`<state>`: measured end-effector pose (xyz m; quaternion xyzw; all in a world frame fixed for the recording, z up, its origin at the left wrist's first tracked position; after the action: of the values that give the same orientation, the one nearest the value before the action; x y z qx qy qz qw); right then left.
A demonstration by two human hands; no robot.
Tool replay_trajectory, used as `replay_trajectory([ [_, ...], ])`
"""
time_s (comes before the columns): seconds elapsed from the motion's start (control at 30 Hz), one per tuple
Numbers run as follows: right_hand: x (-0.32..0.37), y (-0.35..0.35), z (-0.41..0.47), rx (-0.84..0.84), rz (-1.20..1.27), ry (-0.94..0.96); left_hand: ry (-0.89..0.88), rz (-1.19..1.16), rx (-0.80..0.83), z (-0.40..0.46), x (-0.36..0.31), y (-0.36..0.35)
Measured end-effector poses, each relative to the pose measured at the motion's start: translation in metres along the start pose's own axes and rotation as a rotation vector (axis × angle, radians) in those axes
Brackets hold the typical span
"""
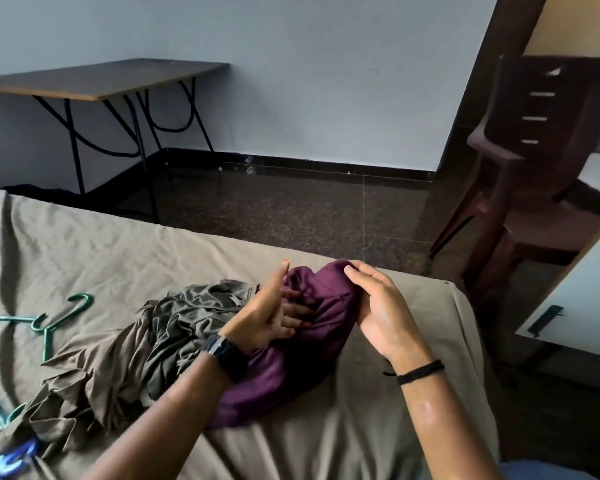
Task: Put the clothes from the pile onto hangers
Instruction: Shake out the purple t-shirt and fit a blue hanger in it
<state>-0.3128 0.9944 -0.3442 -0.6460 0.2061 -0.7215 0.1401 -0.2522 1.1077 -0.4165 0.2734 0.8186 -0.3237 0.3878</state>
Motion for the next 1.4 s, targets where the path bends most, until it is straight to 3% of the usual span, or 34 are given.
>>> replay_trajectory([
  [0.13, 0.019, -0.011, -0.01, 0.08, -0.244, 0.02, -0.029, -0.072, 0.357, 0.025, -0.032, -0.066],
  [0.23, 0.029, -0.009, -0.021, 0.111, -0.552, -0.012, -0.159, -0.023, 0.351, 0.038, -0.069, -0.092],
  [0.33, 0.036, -0.002, -0.032, 0.157, -0.681, -0.082, -0.222, -0.073, 0.34, 0.043, -0.091, -0.113],
  [0.43, 0.06, 0.027, -0.041, 0.038, -0.648, -0.06, -0.194, -0.135, 0.382, 0.051, -0.103, -0.13],
  [0.57, 0.103, 0.104, -0.04, -0.371, -0.763, 0.0, -0.268, -0.135, 0.359, 0.056, -0.136, -0.143],
  [0.7, 0.126, 0.124, -0.024, -0.365, -0.861, 0.09, -0.329, -0.078, 0.475, 0.053, -0.166, -0.181],
  [0.8, 0.121, 0.106, -0.017, -0.177, -0.599, 0.048, -0.385, -0.04, 0.548, 0.045, -0.188, -0.208],
  [0.87, 0.124, 0.088, -0.016, -0.059, -0.391, 0.044, -0.441, -0.001, 0.542, 0.042, -0.206, -0.216],
  [0.97, 0.156, 0.102, -0.021, -0.169, -0.19, 0.185, -0.549, 0.037, 0.417, 0.043, -0.235, -0.198],
  [1.13, 0.236, 0.117, -0.041, -0.38, -0.458, 0.456, -0.644, 0.093, 0.172, 0.04, -0.261, -0.151],
  [1.23, 0.28, 0.098, -0.049, -0.453, -0.705, 0.509, -0.808, 0.457, -0.197, 0.02, -0.285, -0.128],
  [1.27, 0.294, 0.089, -0.05, -0.478, -0.813, 0.51, -0.871, 0.588, -0.228, 0.013, -0.293, -0.134],
  [1.33, 0.307, 0.074, -0.043, -0.451, -0.977, 0.449, -0.971, 0.797, -0.023, 0.006, -0.295, -0.167],
  [1.4, 0.303, 0.055, -0.03, -0.318, -1.08, 0.333, -0.994, 1.056, 0.223, -0.002, -0.283, -0.214],
])
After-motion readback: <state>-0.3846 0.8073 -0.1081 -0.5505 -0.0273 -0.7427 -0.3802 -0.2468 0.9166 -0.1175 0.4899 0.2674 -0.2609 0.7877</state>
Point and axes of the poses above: each hand's wrist, its own z-axis towards the middle knuckle, its own y-axis out of the back of the hand, x = y × z, the point moved 10 cm from there along z, towards the middle knuckle, and after that the axes turned 14 degrees about x, right-handed, at the moved point
